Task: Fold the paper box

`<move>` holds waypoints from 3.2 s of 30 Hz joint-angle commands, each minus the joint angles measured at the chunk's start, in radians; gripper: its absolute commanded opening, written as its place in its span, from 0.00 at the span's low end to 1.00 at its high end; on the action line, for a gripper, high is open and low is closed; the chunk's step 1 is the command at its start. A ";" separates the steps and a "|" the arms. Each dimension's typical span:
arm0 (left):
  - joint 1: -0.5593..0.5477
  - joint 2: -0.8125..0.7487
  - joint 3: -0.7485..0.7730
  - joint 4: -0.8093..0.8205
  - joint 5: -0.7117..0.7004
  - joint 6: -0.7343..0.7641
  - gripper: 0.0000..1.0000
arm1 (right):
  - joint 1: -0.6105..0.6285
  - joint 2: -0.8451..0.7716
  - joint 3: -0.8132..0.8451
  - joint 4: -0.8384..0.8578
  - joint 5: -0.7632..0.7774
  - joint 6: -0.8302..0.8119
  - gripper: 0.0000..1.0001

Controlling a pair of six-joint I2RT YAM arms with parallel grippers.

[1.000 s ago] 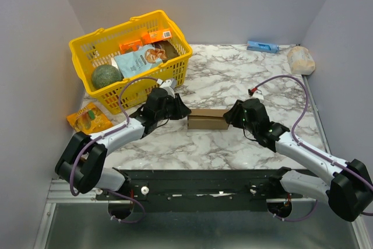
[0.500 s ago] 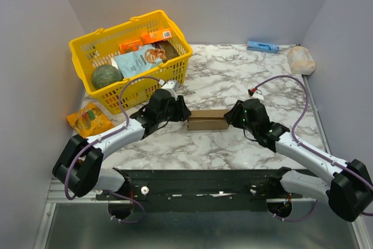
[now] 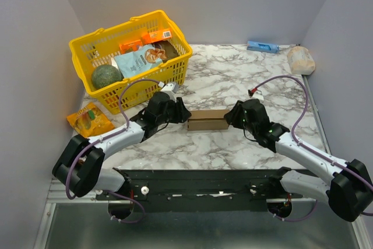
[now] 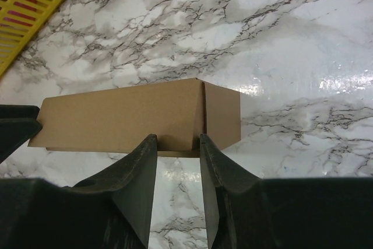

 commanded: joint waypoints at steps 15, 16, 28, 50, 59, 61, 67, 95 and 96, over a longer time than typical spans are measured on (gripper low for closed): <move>-0.005 0.053 -0.170 0.008 0.041 0.075 0.25 | -0.043 -0.013 0.081 -0.145 -0.016 -0.126 0.64; -0.005 0.054 -0.170 0.005 0.039 0.078 0.25 | -0.062 -0.018 0.082 -0.147 -0.045 -0.129 0.65; -0.005 0.048 -0.167 0.002 0.031 0.087 0.25 | -0.165 -0.053 0.046 -0.107 -0.263 -0.133 0.58; -0.005 0.039 -0.166 -0.006 0.008 0.122 0.25 | -0.169 0.109 -0.036 -0.105 -0.252 -0.120 0.31; -0.005 -0.019 -0.084 -0.070 -0.054 0.043 0.57 | -0.169 0.079 -0.022 -0.099 -0.263 -0.116 0.28; -0.005 -0.045 -0.080 -0.069 -0.059 0.020 0.63 | -0.169 0.082 -0.022 -0.102 -0.264 -0.117 0.28; -0.003 -0.077 -0.101 -0.052 -0.044 -0.023 0.66 | -0.169 0.082 -0.022 -0.102 -0.269 -0.119 0.27; -0.138 0.028 -0.127 -0.182 -0.135 0.162 0.47 | -0.169 0.080 -0.022 -0.082 -0.243 -0.116 0.28; -0.151 0.022 -0.130 -0.176 -0.142 0.161 0.47 | -0.169 0.077 -0.024 -0.081 -0.247 -0.113 0.28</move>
